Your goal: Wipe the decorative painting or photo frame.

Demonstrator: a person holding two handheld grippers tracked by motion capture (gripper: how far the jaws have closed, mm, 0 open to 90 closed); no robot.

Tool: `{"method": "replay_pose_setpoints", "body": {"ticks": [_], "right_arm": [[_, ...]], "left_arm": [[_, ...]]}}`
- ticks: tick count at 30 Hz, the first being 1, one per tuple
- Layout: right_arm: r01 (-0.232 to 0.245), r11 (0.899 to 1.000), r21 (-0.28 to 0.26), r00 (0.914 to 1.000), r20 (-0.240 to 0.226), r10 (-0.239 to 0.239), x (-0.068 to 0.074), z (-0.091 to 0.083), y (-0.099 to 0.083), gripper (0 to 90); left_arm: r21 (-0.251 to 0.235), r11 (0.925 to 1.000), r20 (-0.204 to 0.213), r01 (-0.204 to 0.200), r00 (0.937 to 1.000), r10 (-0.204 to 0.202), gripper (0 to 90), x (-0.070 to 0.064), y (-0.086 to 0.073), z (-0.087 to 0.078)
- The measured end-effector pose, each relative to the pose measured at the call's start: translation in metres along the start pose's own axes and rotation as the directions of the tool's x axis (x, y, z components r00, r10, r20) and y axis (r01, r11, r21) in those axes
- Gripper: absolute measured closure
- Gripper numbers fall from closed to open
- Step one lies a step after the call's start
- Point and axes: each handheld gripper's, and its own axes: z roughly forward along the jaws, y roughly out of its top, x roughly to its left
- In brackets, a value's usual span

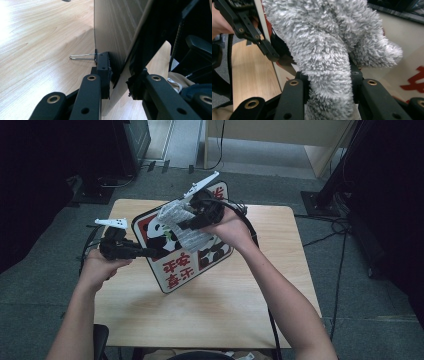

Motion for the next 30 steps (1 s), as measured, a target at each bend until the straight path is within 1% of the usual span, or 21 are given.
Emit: {"method": "replay_pose_setpoints", "body": {"ticks": [8,19,30], "right_arm": [[-0.01,1.0,0.013,0.9999,-0.007,0.011,0.0,0.008,-0.013,67.8],[-0.037,0.999,0.029,0.9989,-0.027,0.038,-0.001,0.02,-0.032,67.8],[-0.063,0.997,0.041,0.9969,-0.046,0.064,0.0,0.029,-0.048,67.7]], "left_arm": [[0.001,1.0,-0.002,0.001,1.0,-0.001,75.2,0.0,0.0,0.0],[0.001,1.0,-0.003,0.001,1.0,-0.001,75.3,0.0,0.0,0.0],[0.004,1.0,-0.004,0.006,1.0,-0.006,75.2,0.0,0.0,0.0]]}}
